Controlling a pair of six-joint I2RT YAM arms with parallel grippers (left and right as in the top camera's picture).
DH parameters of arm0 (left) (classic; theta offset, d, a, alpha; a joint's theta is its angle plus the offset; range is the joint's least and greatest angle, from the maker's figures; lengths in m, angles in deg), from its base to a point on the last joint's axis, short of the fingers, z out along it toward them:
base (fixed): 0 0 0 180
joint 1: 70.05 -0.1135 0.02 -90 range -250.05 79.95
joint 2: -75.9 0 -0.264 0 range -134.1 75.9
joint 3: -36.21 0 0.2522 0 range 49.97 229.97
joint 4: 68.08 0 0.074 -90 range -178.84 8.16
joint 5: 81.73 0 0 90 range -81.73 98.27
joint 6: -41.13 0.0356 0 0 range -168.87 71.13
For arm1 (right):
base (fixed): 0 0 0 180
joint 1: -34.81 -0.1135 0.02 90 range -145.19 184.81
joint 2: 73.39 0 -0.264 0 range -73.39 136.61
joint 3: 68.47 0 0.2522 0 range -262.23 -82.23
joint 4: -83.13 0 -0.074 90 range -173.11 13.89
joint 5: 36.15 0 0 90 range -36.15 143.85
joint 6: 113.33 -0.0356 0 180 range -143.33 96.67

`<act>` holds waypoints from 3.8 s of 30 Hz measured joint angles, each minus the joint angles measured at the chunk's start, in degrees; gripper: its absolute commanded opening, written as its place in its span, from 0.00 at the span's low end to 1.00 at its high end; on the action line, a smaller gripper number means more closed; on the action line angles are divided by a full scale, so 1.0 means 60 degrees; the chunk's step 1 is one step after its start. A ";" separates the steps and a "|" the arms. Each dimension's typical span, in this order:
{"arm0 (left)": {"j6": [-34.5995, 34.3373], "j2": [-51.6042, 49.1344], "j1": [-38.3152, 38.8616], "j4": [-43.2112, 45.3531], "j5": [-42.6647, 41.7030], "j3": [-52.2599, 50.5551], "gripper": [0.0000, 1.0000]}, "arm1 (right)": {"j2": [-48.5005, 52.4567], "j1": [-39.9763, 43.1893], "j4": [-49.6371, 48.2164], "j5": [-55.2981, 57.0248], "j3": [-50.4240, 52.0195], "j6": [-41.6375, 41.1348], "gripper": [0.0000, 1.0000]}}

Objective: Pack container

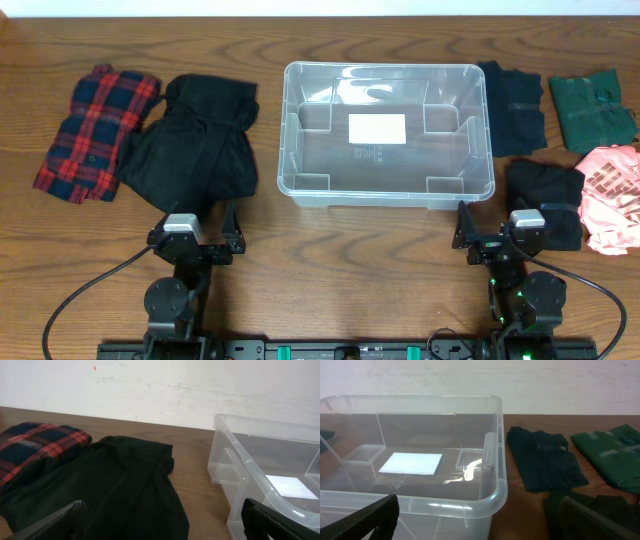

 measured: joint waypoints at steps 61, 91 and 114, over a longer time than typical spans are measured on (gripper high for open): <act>0.0000 0.0000 0.0000 0.0004 0.0000 0.0000 0.98 | 0.0000 0.0000 0.0000 0.0000 0.0000 0.0000 0.99; 0.0000 0.0000 0.0000 0.0000 0.0000 0.0000 0.98 | 0.0000 0.0000 0.0000 0.0000 0.0000 0.0007 0.99; 0.0000 0.0000 0.0000 0.0000 0.0000 0.0000 0.98 | 0.0000 0.0000 0.0000 0.0000 0.0000 0.0007 0.99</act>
